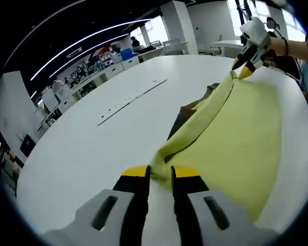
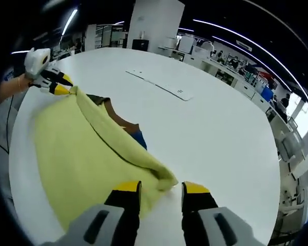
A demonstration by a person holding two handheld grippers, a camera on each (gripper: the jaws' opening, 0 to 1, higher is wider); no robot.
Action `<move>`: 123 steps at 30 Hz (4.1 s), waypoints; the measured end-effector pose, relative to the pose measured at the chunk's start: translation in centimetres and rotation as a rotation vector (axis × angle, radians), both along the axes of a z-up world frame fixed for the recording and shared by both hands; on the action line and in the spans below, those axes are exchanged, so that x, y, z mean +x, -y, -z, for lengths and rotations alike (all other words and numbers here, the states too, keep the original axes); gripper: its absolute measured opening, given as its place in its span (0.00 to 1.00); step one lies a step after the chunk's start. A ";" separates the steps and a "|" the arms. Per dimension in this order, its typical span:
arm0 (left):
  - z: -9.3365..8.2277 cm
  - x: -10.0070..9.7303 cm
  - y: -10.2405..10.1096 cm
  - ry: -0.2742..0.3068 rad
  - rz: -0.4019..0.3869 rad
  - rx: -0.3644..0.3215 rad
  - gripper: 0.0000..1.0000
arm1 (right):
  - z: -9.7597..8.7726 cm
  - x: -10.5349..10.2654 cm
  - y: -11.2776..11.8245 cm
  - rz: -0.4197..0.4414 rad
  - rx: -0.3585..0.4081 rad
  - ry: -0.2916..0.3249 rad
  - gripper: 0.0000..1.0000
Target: Fold the garment on the visible template until the final outline fits inside the template.
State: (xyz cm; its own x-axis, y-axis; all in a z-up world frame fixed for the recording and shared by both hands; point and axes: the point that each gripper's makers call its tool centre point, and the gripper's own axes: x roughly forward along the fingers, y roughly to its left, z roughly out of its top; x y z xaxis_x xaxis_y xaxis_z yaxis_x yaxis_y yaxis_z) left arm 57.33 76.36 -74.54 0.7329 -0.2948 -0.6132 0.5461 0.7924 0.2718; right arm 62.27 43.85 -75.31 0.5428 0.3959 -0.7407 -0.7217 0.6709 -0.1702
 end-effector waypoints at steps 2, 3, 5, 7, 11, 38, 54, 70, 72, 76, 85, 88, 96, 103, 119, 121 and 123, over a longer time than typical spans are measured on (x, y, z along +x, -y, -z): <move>0.5 0.0 0.1 -0.013 0.009 0.008 0.14 | 0.2 -0.2 -0.1 -0.007 -0.005 -0.004 0.25; 0.6 0.0 0.2 -0.018 0.009 0.009 0.14 | 0.3 -0.2 -0.1 -0.011 -0.011 -0.004 0.25; 0.7 0.2 0.2 -0.015 0.014 0.019 0.14 | 0.6 -0.1 -0.1 -0.016 -0.016 -0.004 0.23; 0.7 0.5 0.0 -0.010 0.011 0.029 0.11 | 0.6 0.3 0.0 -0.019 -0.003 -0.001 0.23; -0.2 0.2 -0.4 0.028 0.001 0.065 0.05 | 0.1 0.6 0.2 0.012 0.037 -0.003 0.18; 1.5 2.1 -0.7 0.004 -0.012 0.007 0.14 | 1.7 1.6 -1.1 -0.038 0.029 0.016 0.13; -0.4 5.3 -2.1 0.108 -0.151 -0.031 0.13 | -0.8 5.4 0.2 0.116 0.064 0.137 0.00; -0.9 3.6 -2.9 0.049 -0.241 -0.145 0.34 | -1.1 3.0 0.0 0.120 0.116 0.051 0.44; -0.3 3.2 -2.6 0.037 -0.205 -0.112 0.36 | -0.6 2.7 0.1 0.096 0.087 0.050 0.44; 0.7 3.6 -2.6 0.022 -0.199 -0.103 0.37 | 0.0 3.5 0.3 0.136 0.105 0.042 0.43; 0.4 5.2 -2.9 0.045 -0.295 -0.160 0.38 | -0.2 4.7 0.1 0.278 0.241 0.013 0.41; 0.0 4.7 -2.9 0.043 -0.296 -0.190 0.42 | -0.1 4.0 0.0 0.271 0.253 -0.016 0.46; -1.5 2.1 -2.4 0.024 -0.286 -0.350 0.62 | -1.1 1.4 -1.0 0.246 0.340 -0.092 0.67; -1.9 -1.3 -1.5 -0.020 -0.230 -0.367 0.75 | -2.4 -1.6 -1.1 0.197 0.355 -0.107 0.80; -2.1 -8.1 0.6 -0.079 -0.119 -0.396 0.69 | -2.5 -8.8 -0.1 0.167 0.351 -0.161 0.80; -1.9 -8.9 0.8 -0.089 -0.113 -0.394 0.65 | -2.3 -9.7 0.1 0.169 0.349 -0.174 0.79; -1.7 -9.4 0.9 -0.093 -0.113 -0.407 0.62 | -2.0 -10.6 0.2 0.172 0.348 -0.185 0.73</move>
